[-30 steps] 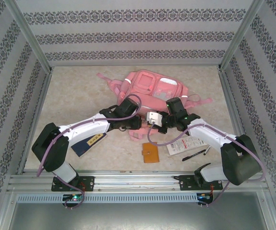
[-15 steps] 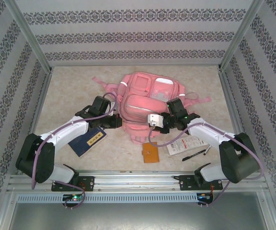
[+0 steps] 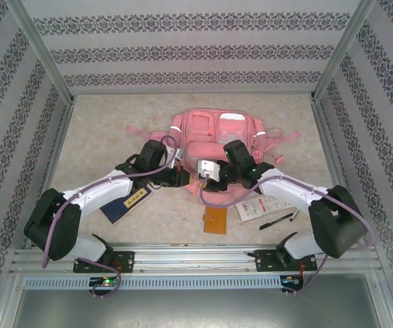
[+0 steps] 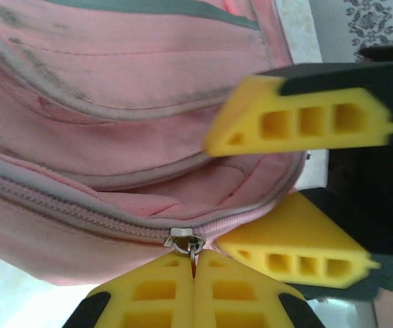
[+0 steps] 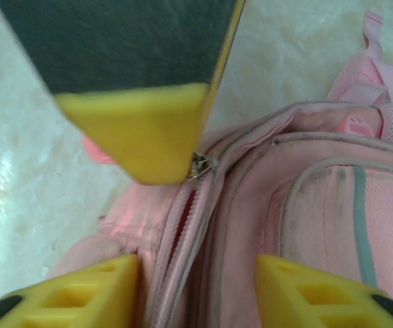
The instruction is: Pack the student bag
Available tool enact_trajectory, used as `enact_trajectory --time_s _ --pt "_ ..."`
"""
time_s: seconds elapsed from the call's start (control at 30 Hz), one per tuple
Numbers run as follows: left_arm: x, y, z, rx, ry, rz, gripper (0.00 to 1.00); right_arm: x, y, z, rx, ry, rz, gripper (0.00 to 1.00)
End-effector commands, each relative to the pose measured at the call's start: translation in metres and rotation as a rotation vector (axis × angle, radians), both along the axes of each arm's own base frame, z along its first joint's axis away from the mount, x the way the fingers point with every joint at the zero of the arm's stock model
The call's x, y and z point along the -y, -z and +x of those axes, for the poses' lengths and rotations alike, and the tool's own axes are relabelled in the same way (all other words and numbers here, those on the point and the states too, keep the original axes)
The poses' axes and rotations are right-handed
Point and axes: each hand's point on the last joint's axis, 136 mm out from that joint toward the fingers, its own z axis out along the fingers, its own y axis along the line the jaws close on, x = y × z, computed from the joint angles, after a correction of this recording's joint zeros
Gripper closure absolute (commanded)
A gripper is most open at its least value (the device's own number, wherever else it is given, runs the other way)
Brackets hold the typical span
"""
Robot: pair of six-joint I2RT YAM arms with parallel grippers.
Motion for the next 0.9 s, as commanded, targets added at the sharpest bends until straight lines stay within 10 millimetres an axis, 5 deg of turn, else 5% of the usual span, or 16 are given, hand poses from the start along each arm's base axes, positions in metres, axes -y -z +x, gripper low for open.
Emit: enact_trajectory --time_s 0.0,0.07,0.2,0.3,0.37,0.47,0.5,0.67,0.77,0.87 --pt "0.01 -0.037 0.013 0.108 0.02 -0.086 1.0 0.01 0.013 0.005 -0.024 0.036 -0.092 0.86" --pt "-0.011 -0.031 0.022 0.12 -0.041 -0.025 1.0 0.029 0.02 0.012 -0.005 0.079 -0.176 1.0" --pt "-0.081 0.005 0.043 0.078 -0.231 0.18 1.0 0.074 0.012 0.032 0.11 0.187 -0.265 1.0" --pt "-0.105 0.029 0.045 0.07 -0.231 0.319 1.0 0.094 0.003 0.036 0.166 0.195 -0.278 1.0" --pt "-0.101 0.036 0.046 0.046 -0.206 0.319 1.0 0.093 -0.004 0.037 0.193 0.191 -0.255 0.98" --pt "-0.072 0.031 0.044 0.004 -0.155 0.19 1.0 0.071 -0.024 0.034 0.16 0.186 -0.126 0.58" --pt "-0.06 0.025 0.042 0.007 -0.134 0.145 1.0 0.061 -0.03 0.029 0.137 0.174 -0.087 0.53" --pt "-0.02 0.002 0.031 0.112 -0.044 0.076 0.96 0.032 -0.031 0.015 0.096 0.11 -0.088 0.5" --pt "-0.021 0.008 0.032 0.152 -0.035 0.093 0.65 0.025 -0.02 0.016 0.07 0.104 -0.1 0.5" --pt "-0.024 0.021 0.037 0.201 -0.021 0.134 0.57 0.018 -0.001 0.02 0.06 0.099 -0.14 0.48"
